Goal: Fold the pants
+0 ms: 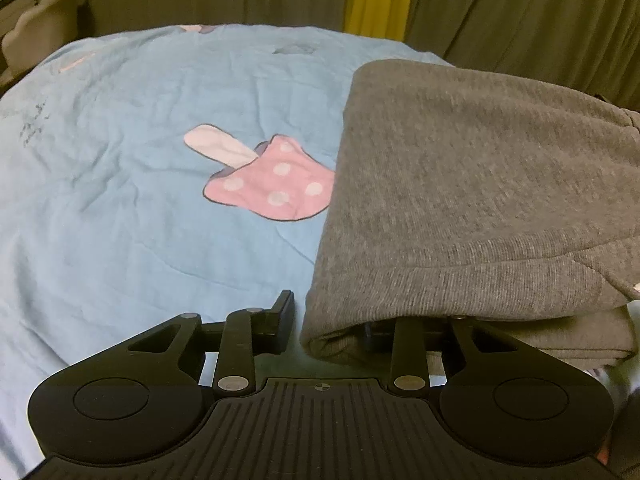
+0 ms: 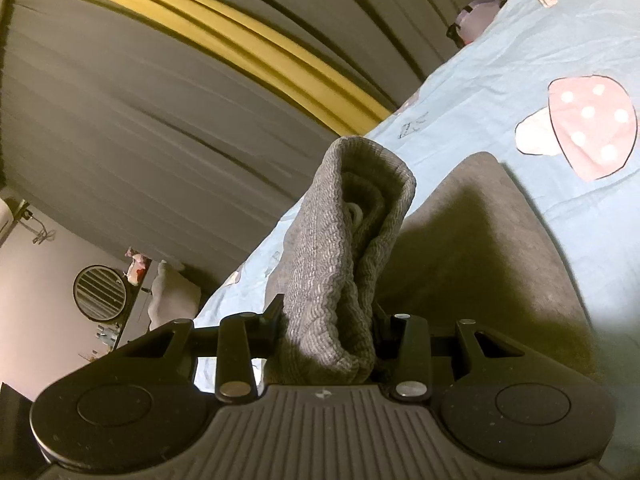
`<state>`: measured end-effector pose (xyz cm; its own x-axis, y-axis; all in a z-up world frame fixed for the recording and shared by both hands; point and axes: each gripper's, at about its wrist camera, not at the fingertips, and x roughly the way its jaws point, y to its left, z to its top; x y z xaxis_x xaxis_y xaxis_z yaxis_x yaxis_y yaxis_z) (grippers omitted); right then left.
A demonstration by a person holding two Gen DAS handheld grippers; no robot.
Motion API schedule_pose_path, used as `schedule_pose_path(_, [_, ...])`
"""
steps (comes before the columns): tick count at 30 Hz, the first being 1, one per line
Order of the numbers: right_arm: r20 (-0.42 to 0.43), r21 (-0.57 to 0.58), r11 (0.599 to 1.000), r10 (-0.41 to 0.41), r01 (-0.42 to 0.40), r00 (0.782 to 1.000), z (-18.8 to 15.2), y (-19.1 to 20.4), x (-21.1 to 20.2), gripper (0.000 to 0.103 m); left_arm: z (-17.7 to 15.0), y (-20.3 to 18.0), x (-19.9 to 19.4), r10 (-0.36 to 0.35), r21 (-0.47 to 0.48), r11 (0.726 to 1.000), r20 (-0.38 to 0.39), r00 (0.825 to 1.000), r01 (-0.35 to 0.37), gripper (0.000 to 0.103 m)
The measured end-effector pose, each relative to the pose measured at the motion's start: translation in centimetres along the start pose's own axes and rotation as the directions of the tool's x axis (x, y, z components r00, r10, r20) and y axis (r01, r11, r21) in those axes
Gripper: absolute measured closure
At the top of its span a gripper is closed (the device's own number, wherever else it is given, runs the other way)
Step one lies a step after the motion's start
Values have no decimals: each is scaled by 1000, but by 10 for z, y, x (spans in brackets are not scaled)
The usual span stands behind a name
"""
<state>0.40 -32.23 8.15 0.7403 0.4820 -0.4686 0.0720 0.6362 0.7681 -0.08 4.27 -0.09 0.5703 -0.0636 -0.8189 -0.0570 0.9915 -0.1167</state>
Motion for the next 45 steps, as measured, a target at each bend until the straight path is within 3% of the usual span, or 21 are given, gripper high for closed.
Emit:
schedule_pose_path(4, [3,-38,998,-43,43,999,-7,-9,2,64,2,1,4,3,1,1000,-15,1000,-3,63])
schedule_pose_path(6, [-8,-92,991,-99,98,995,-11,-15,7,59,3,1,6,27,-4,1000,-34,999,-27,49])
schedule_pose_path(7, [4,-141,969,-202,201,979,-13,-17,9,40,4,2,6,44,-12,999,-35,998,-45,37])
schedule_pose_path(8, [38,-181,931,-315,317,948,-15,-18,9,30,4,4,4,62,-23,998,-31,998,-62,27])
schedule_pose_path(9, [81,-220,880,-414,421,907,-16,-20,8,15,5,7,0,61,-38,997,-15,998,-61,24])
schedule_pose_path(10, [101,-236,862,-439,450,893,-16,-22,5,13,5,10,-6,47,-51,998,11,999,-46,23])
schedule_pose_path(14, [42,-125,947,-295,298,955,-12,-44,-12,9,5,18,-26,-4,-94,995,123,992,16,20])
schedule_pose_path(19, [-5,-55,952,-302,301,953,-15,-60,-7,6,5,26,-48,-26,-150,987,198,980,56,18])
schedule_pose_path(23, [-13,-32,961,-275,275,961,-16,-64,-5,6,4,41,-73,18,-246,967,325,945,66,4])
schedule_pose_path(24, [-1,-41,960,-277,276,961,-16,-62,-5,6,8,42,-74,5,-238,968,326,945,77,3])
schedule_pose_path(27, [47,-65,961,-267,270,962,-18,-56,-10,6,20,37,-56,-31,-170,983,247,969,75,3])
schedule_pose_path(29, [92,-81,961,-258,265,962,-19,-48,-16,8,23,28,-39,-50,-134,988,212,976,80,3])
schedule_pose_path(30, [116,-95,962,-243,255,963,-21,-43,-20,15,21,23,-29,-65,-111,990,181,981,86,3])
schedule_pose_path(31, [135,-110,965,-224,239,965,-23,-36,-24,28,21,18,-20,-59,-92,993,141,988,73,4])
schedule_pose_path(34, [142,-156,970,-167,188,976,-28,-16,-24,52,17,0,9,20,16,1000,13,1000,-20,5])
schedule_pose_path(38, [103,-279,942,-166,189,981,-32,7,6,64,12,-4,9,46,48,998,24,999,-47,5])
schedule_pose_path(40, [97,-338,918,-182,204,978,-30,18,23,76,10,-2,9,44,38,998,19,999,-44,5])
schedule_pose_path(43, [99,-379,906,-163,188,982,-21,36,43,77,14,3,12,29,2,1000,2,1000,-29,5])
schedule_pose_path(45, [96,-433,872,-210,231,973,-17,43,62,77,12,6,10,34,-16,999,-3,999,-35,5])
